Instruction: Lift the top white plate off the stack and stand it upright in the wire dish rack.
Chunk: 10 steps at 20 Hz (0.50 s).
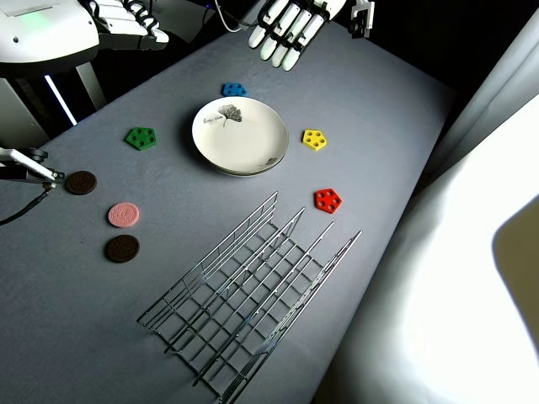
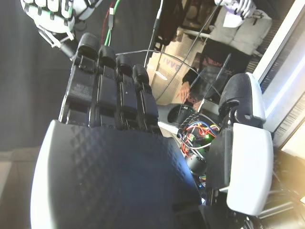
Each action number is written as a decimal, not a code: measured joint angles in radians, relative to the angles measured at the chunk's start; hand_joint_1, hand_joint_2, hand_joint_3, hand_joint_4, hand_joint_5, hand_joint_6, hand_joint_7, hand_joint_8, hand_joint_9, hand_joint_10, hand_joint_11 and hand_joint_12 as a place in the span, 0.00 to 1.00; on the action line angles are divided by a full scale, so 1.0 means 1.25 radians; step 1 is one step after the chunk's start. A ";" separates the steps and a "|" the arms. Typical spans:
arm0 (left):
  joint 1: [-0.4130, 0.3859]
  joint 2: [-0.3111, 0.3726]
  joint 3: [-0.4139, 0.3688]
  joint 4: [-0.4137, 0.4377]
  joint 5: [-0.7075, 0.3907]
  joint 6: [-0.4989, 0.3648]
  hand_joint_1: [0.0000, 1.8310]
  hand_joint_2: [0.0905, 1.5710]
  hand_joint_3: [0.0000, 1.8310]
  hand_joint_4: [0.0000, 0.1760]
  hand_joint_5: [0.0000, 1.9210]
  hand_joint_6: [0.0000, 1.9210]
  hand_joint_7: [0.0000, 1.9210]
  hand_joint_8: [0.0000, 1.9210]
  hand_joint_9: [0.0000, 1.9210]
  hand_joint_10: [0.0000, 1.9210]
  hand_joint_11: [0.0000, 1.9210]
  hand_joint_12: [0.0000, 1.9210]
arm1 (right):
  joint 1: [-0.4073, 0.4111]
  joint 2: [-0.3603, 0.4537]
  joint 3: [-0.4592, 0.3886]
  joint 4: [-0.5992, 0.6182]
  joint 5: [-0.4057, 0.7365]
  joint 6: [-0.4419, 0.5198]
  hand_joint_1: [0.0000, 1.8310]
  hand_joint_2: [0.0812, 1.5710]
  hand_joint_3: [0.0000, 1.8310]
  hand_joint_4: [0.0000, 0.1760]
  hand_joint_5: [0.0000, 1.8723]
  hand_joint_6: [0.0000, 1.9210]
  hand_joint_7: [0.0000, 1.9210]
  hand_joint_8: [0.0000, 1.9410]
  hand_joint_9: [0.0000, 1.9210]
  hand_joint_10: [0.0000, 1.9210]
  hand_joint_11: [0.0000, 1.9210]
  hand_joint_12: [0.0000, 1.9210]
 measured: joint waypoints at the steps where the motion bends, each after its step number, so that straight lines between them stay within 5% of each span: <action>1: 0.000 0.000 0.000 -0.008 0.001 -0.004 0.10 0.59 0.00 0.00 0.08 0.00 0.09 0.00 0.09 0.00 0.04 0.15 | 0.000 0.002 -0.002 0.002 -0.001 0.012 0.01 0.65 0.00 0.00 0.05 0.00 0.07 0.00 0.06 0.00 0.05 0.06; 6: -0.002 0.000 0.000 -0.002 0.001 -0.007 0.07 0.58 0.00 0.00 0.06 0.00 0.08 0.00 0.08 0.00 0.04 0.14 | 0.004 0.012 -0.009 -0.026 -0.001 0.128 0.01 0.62 0.00 0.00 0.04 0.00 0.05 0.00 0.04 0.00 0.04 0.05; 10: -0.001 0.003 0.000 0.014 -0.005 0.005 0.05 0.58 0.00 0.00 0.07 0.00 0.08 0.00 0.07 0.00 0.05 0.13 | 0.004 0.020 -0.017 -0.022 0.002 0.149 0.00 0.61 0.00 0.00 0.03 0.00 0.03 0.00 0.03 0.00 0.03 0.04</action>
